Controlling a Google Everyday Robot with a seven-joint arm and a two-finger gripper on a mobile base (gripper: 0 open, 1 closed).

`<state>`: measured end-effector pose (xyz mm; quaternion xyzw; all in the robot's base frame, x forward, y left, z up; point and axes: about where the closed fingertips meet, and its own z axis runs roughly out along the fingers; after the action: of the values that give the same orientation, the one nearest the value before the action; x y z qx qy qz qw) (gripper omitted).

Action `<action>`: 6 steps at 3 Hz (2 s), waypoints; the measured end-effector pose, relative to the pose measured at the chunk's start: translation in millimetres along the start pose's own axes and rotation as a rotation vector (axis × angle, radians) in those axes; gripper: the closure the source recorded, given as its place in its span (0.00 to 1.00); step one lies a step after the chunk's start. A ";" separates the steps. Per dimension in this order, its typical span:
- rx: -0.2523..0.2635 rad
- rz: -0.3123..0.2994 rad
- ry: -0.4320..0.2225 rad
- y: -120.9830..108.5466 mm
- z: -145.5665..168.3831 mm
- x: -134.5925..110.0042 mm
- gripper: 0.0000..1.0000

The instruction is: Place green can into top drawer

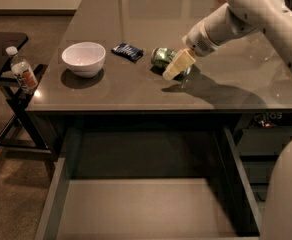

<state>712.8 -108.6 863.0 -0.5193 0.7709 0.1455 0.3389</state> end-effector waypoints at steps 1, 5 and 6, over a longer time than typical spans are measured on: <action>-0.001 0.005 0.001 0.1 1.0 0.2 0.18; -0.007 0.006 0.002 3.6 -1.1 4.3 1.00; -0.001 -0.009 -0.013 18.5 -21.1 12.1 1.00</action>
Offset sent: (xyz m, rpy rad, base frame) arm 0.0003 0.0005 -0.0009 0.0012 0.0043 -0.0033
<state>685.6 -121.6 867.8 -0.5220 0.7663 0.1475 0.3443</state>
